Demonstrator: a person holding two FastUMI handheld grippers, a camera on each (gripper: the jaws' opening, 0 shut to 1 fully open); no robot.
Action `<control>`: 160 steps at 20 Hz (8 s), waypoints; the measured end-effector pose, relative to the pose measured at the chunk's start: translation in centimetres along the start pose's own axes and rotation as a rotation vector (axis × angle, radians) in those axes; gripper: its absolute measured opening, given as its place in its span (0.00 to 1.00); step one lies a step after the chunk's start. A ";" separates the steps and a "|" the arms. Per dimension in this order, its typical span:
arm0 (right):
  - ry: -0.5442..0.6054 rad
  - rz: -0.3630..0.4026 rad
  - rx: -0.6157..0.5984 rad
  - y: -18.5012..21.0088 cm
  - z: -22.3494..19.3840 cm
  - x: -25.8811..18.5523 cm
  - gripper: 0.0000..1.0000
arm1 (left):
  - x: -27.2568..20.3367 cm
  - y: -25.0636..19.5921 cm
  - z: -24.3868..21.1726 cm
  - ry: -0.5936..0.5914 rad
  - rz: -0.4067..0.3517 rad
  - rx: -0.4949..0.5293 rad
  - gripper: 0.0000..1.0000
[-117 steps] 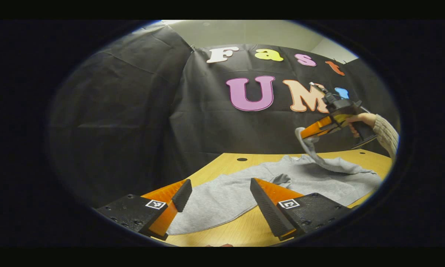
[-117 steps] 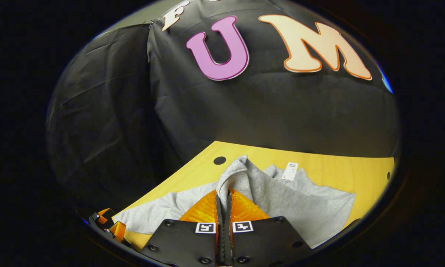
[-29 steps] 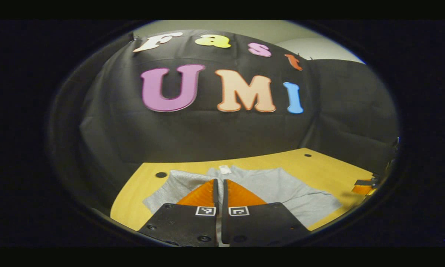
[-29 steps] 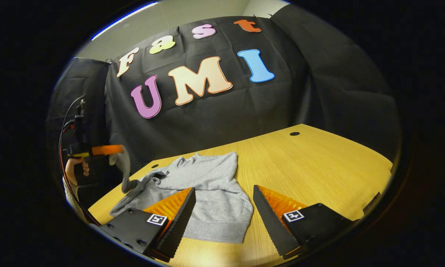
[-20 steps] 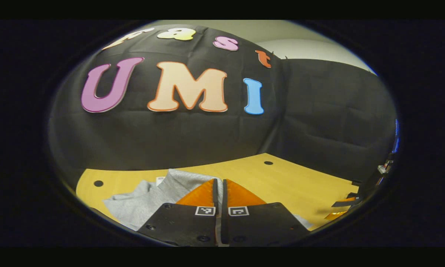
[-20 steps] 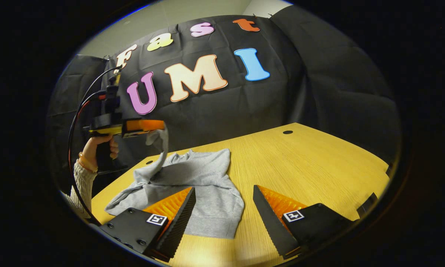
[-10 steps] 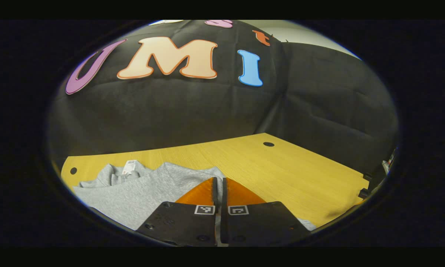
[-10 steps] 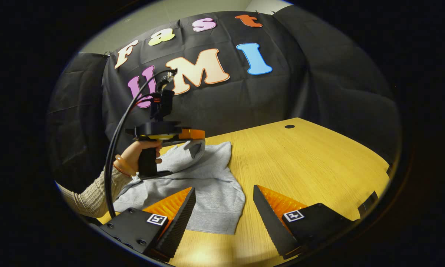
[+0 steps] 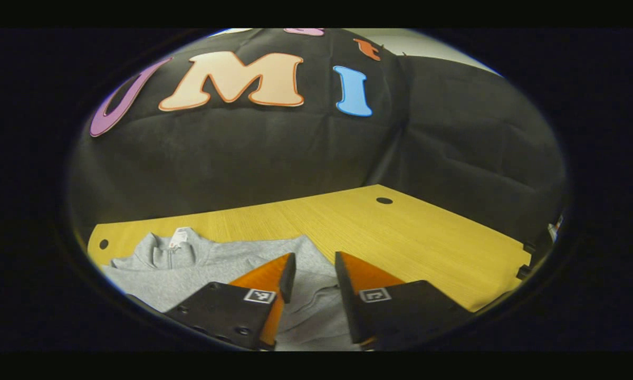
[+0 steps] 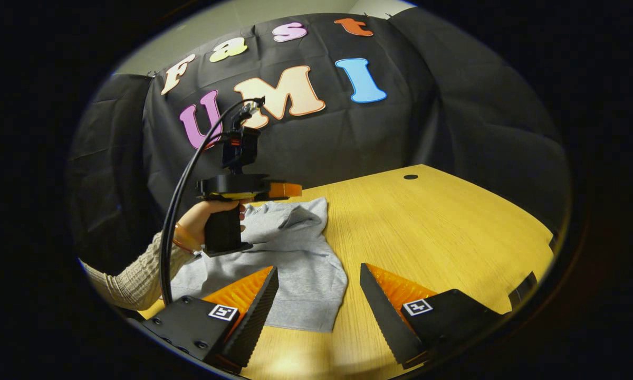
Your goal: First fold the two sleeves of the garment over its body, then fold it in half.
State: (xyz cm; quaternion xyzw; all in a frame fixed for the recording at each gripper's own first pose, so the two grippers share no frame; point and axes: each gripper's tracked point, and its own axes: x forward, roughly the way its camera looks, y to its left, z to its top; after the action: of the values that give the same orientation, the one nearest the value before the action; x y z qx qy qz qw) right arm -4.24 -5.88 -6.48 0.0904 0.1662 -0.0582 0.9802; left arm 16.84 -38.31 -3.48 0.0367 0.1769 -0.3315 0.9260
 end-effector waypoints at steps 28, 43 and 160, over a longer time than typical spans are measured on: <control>0.250 0.060 -0.151 2.1 -7.3 1.8 0.98 | -36.2 14.1 -17.2 0.165 0.273 -0.046 0.94; 0.285 0.064 -0.232 2.6 -8.2 2.0 0.98 | -37.3 12.5 -23.2 0.313 0.277 -0.070 0.94; -0.450 0.225 -0.193 14.5 10.2 1.9 0.97 | -32.7 14.6 -0.5 -0.439 0.525 0.059 0.93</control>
State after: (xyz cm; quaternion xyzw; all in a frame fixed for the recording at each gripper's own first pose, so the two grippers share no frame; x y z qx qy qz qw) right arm 2.84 6.12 4.63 -0.0008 -0.0622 0.0488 0.9969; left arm 2.34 -7.21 6.84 0.0354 -0.0518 -0.0869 0.9942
